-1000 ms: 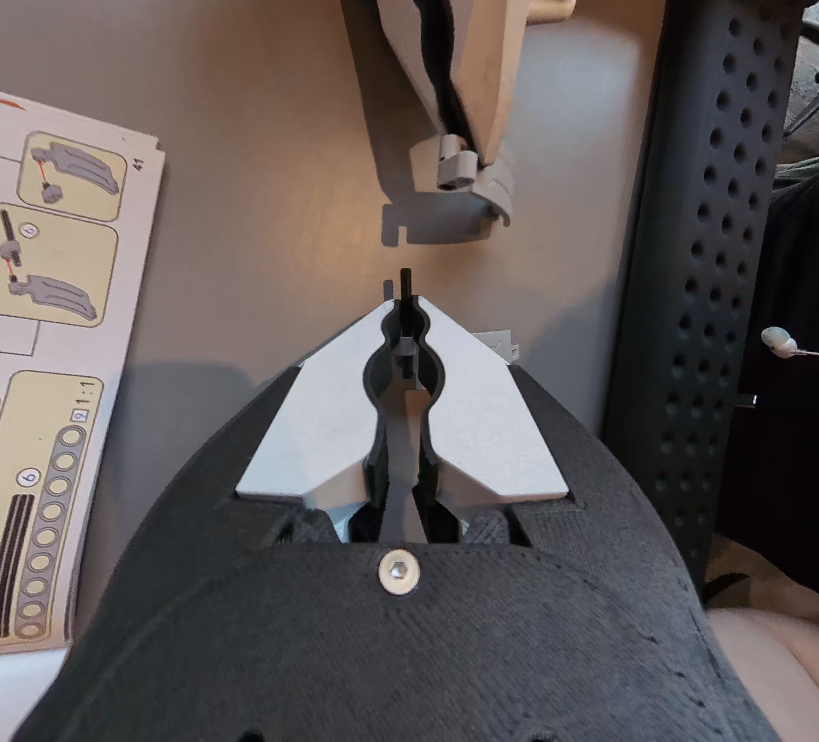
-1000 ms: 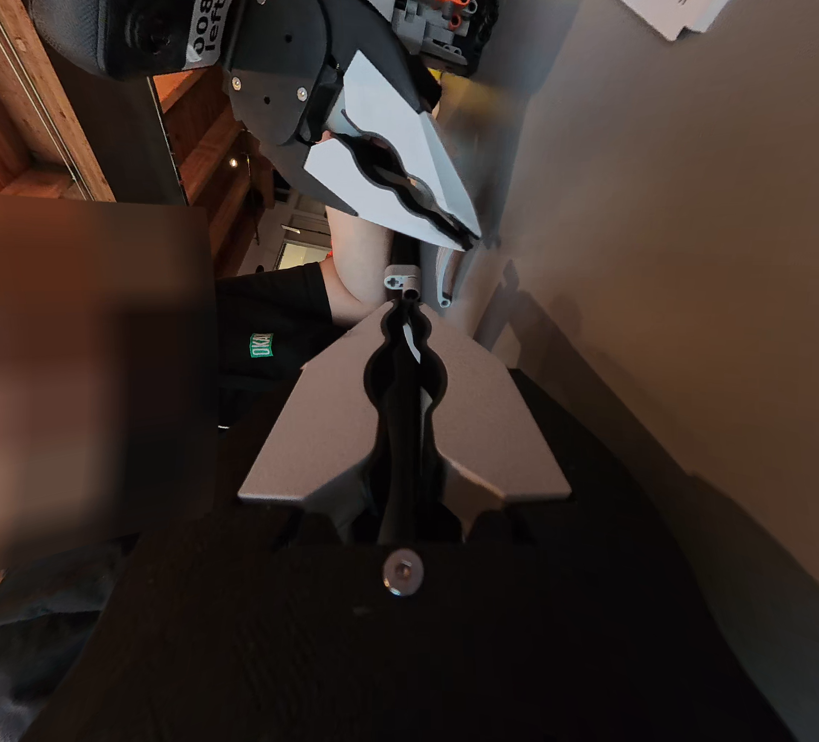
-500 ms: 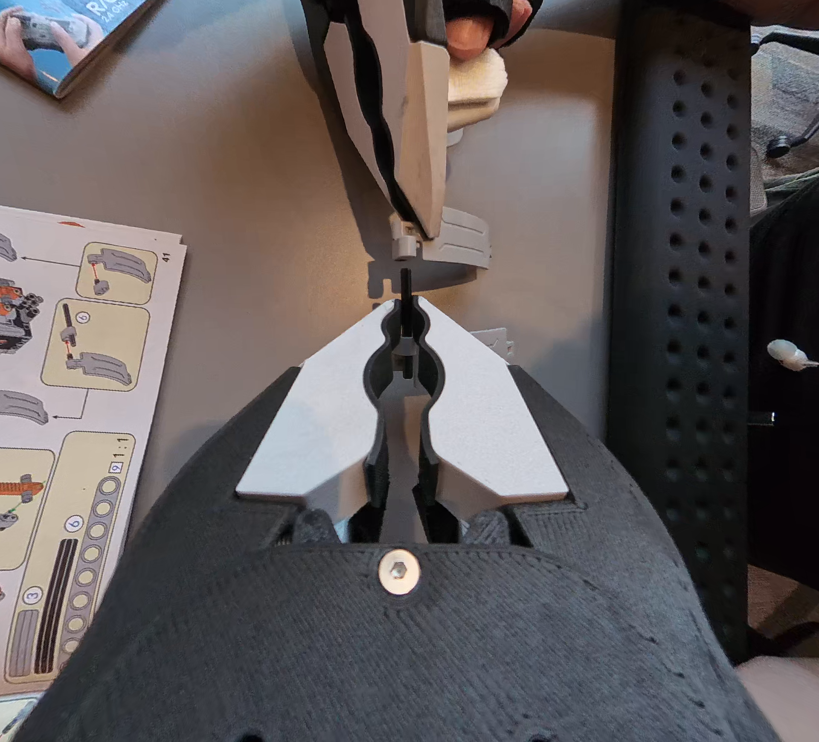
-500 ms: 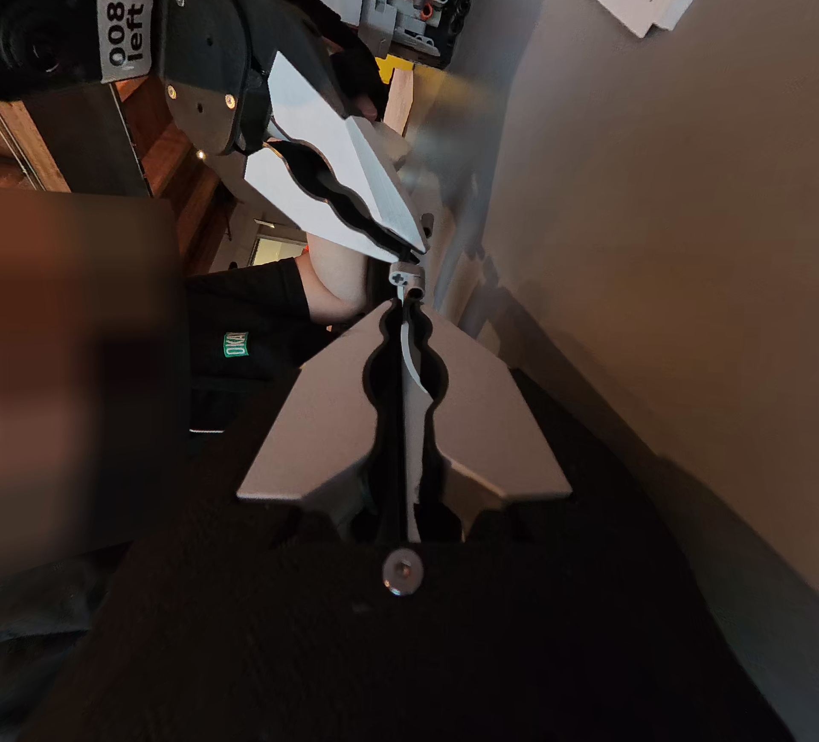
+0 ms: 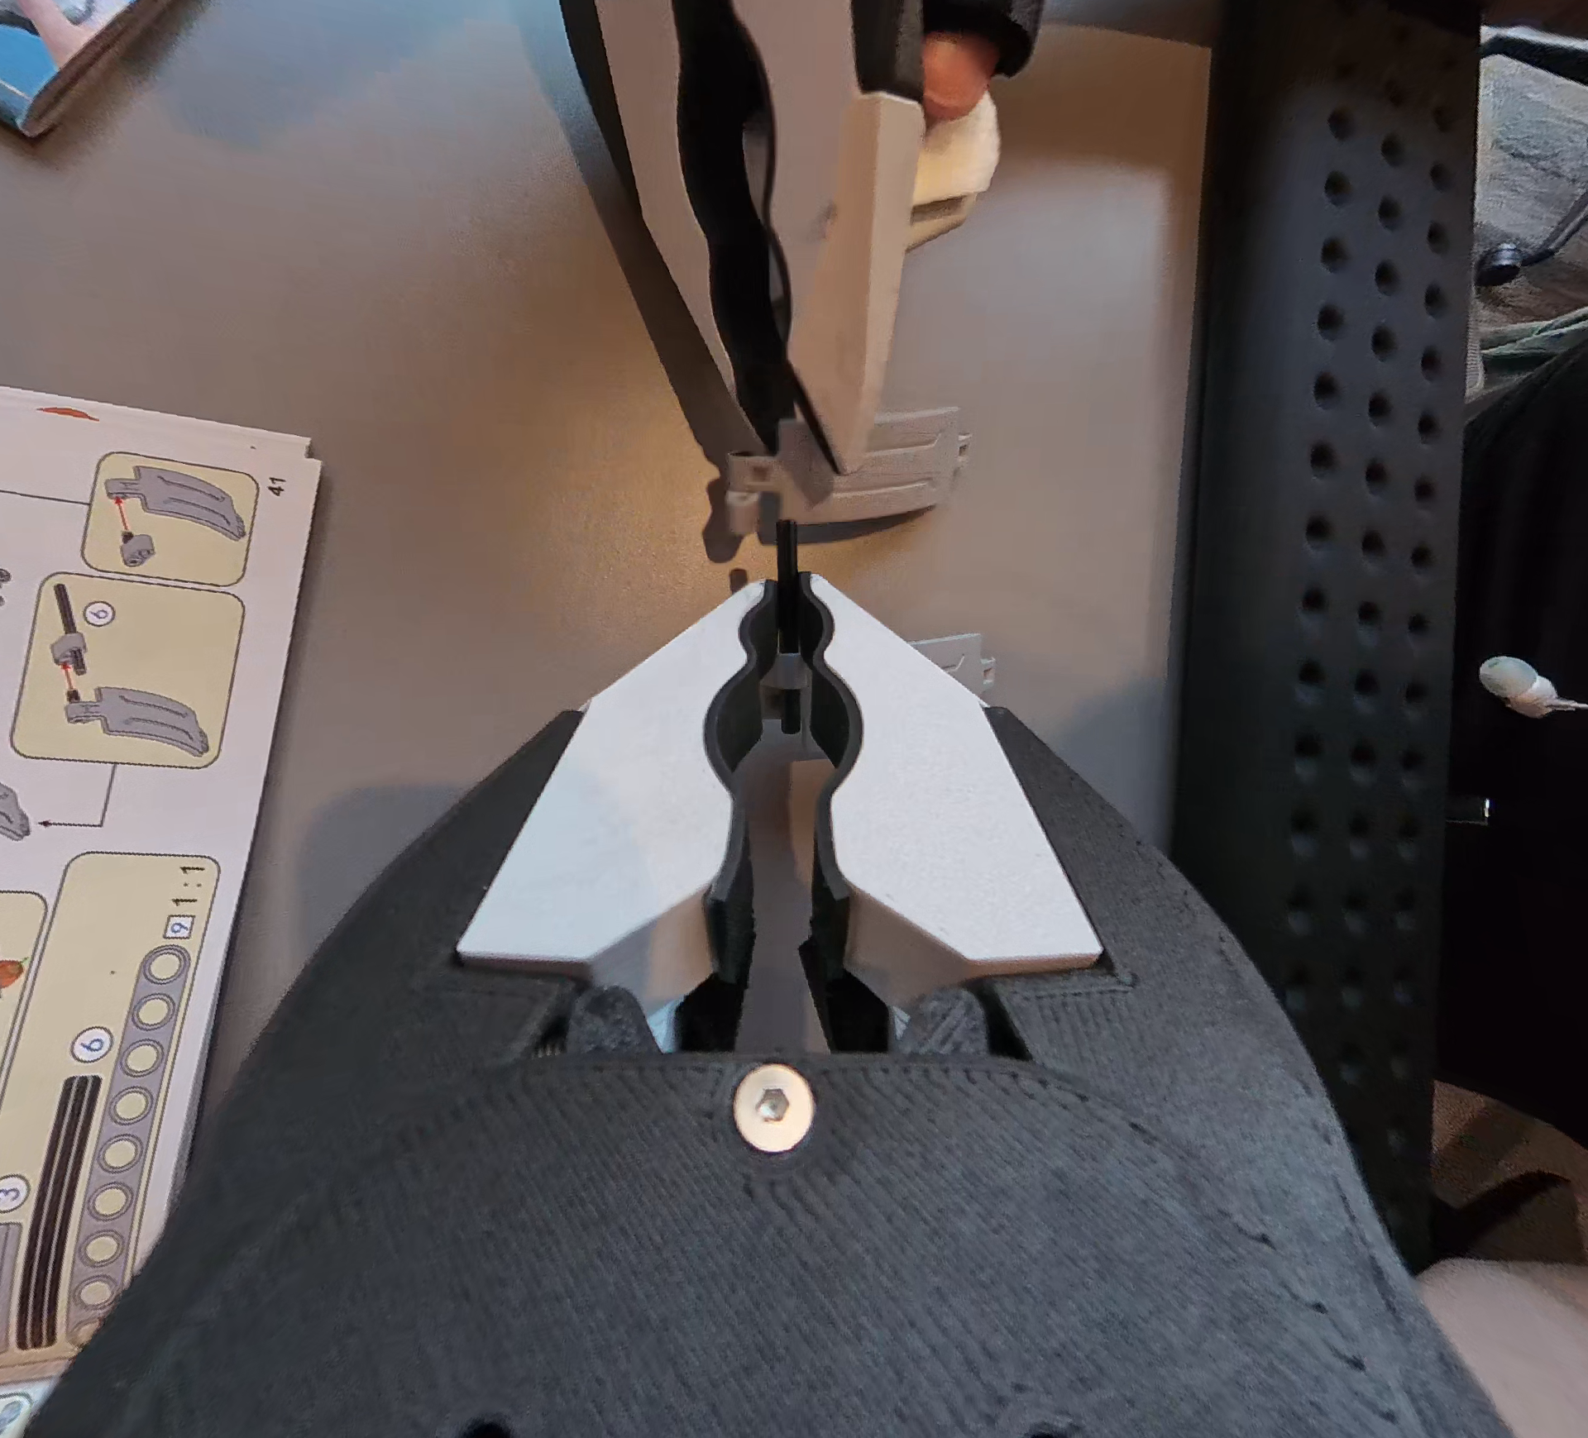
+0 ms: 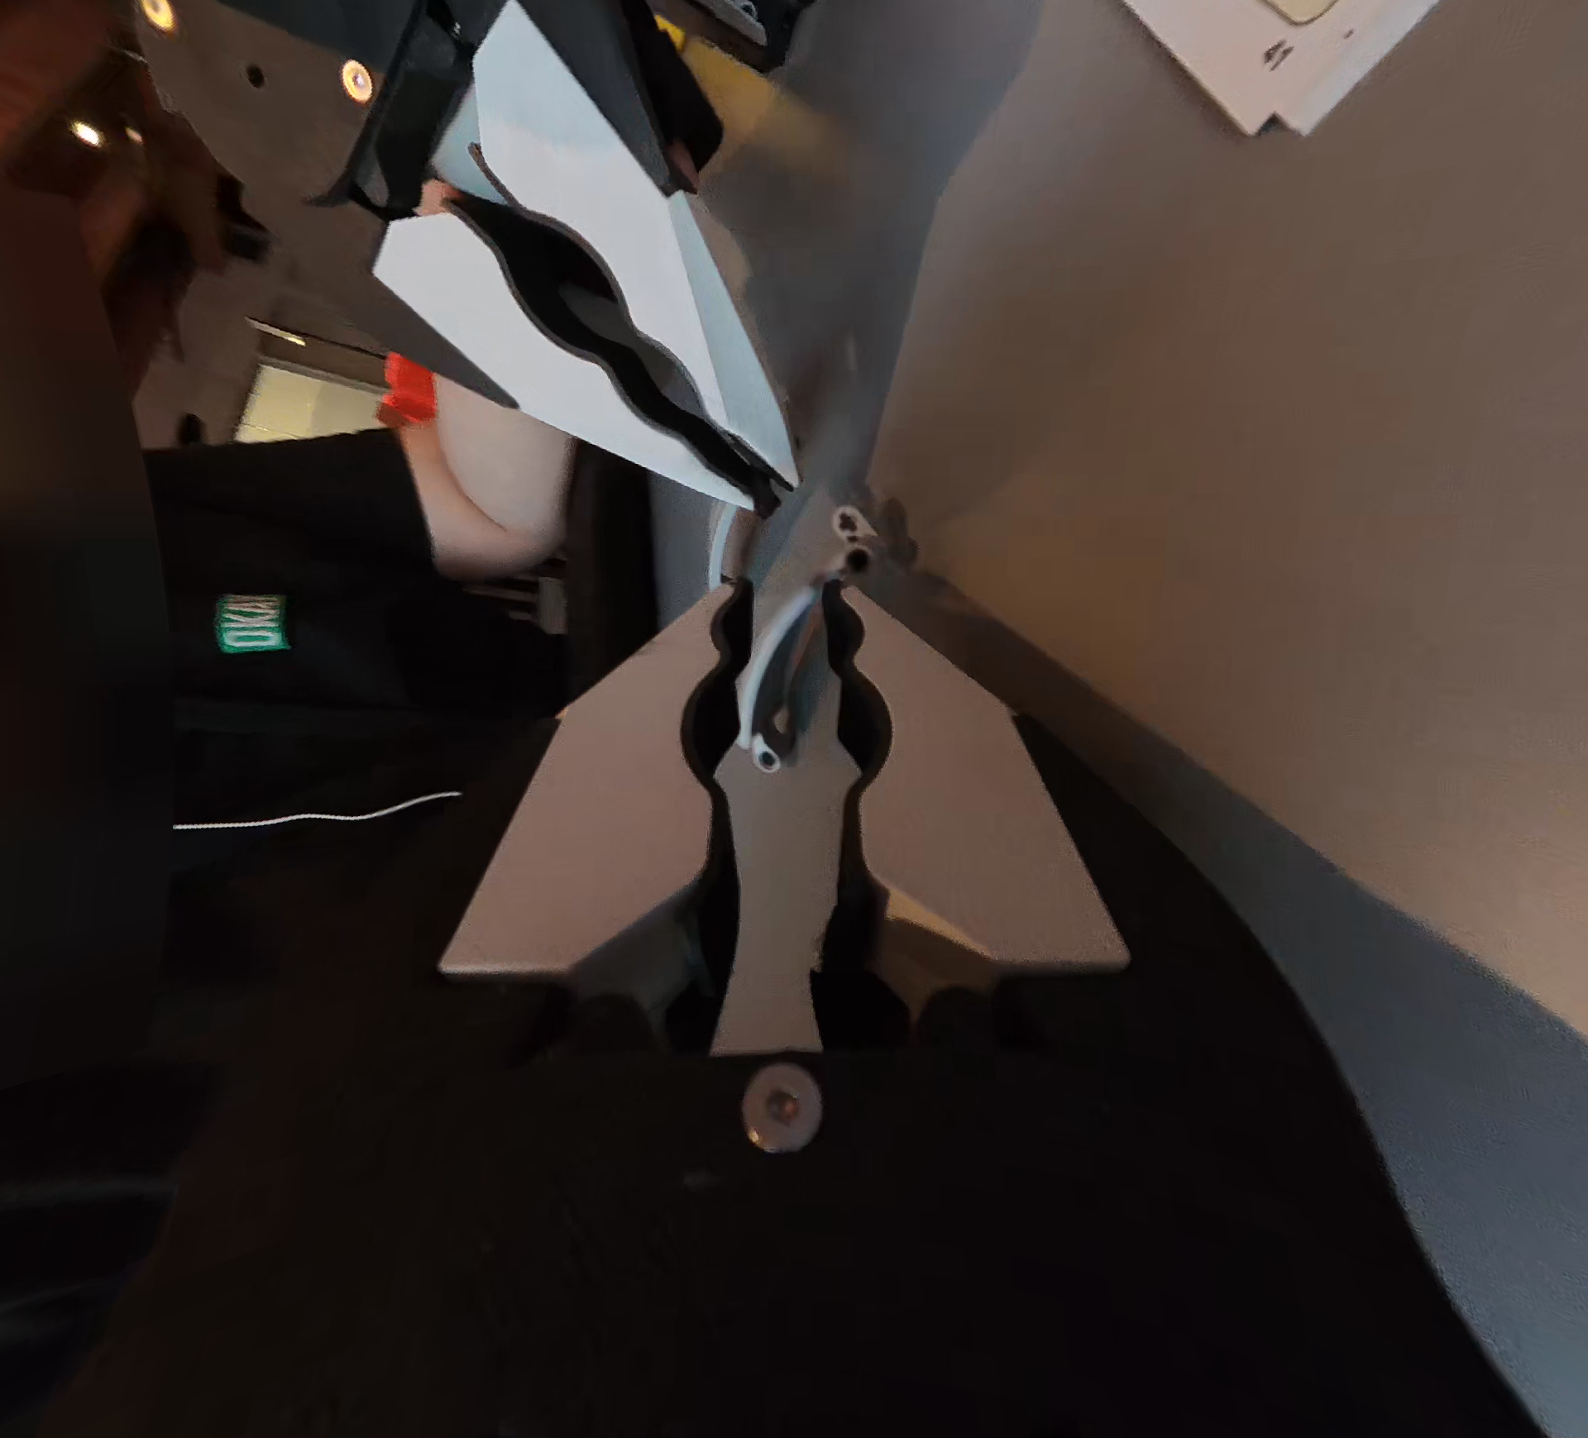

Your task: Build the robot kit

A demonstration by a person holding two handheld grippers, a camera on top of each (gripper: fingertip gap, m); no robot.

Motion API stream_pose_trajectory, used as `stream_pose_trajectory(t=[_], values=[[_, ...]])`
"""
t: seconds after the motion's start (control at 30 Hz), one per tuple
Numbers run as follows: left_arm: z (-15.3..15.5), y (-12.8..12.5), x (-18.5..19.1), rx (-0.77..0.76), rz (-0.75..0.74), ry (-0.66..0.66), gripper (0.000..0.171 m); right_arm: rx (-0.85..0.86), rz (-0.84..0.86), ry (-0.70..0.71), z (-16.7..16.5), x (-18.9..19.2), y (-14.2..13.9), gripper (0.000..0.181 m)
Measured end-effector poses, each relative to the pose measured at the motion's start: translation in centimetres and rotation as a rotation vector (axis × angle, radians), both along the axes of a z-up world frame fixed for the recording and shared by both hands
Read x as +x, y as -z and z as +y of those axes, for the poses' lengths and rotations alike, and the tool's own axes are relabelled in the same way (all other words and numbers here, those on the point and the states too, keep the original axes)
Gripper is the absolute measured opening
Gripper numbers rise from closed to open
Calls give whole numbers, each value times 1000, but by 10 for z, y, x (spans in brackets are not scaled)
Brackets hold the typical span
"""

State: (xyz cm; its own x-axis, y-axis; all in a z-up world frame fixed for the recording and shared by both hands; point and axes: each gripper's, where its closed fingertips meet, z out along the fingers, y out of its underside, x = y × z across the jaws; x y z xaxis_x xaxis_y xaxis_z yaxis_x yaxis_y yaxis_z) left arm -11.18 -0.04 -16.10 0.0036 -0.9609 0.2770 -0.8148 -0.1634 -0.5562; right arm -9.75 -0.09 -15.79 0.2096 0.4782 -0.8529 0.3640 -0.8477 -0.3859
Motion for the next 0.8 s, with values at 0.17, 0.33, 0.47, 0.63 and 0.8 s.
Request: stream_pose_trajectory(t=[0.17, 0.33, 0.47, 0.63, 0.8], values=[[-1, 7, -1, -18, 29, 1, 2, 211, -145, -20, 4, 8, 9, 24], [3, 9, -10, -28, 59, -23, 1, 407, -117, 60, 22, 4, -16, 29], [9, 7, -16, -31, 67, -56, 1, 603, -340, 143, 30, 2, -19, 28], [10, 9, -18, -37, 83, -66, 2, 476, -490, 167, 4, -3, -3, 32], [7, 10, -18, -27, 93, -55, 2, 533, -545, 165, -3, -6, -5, 26]])
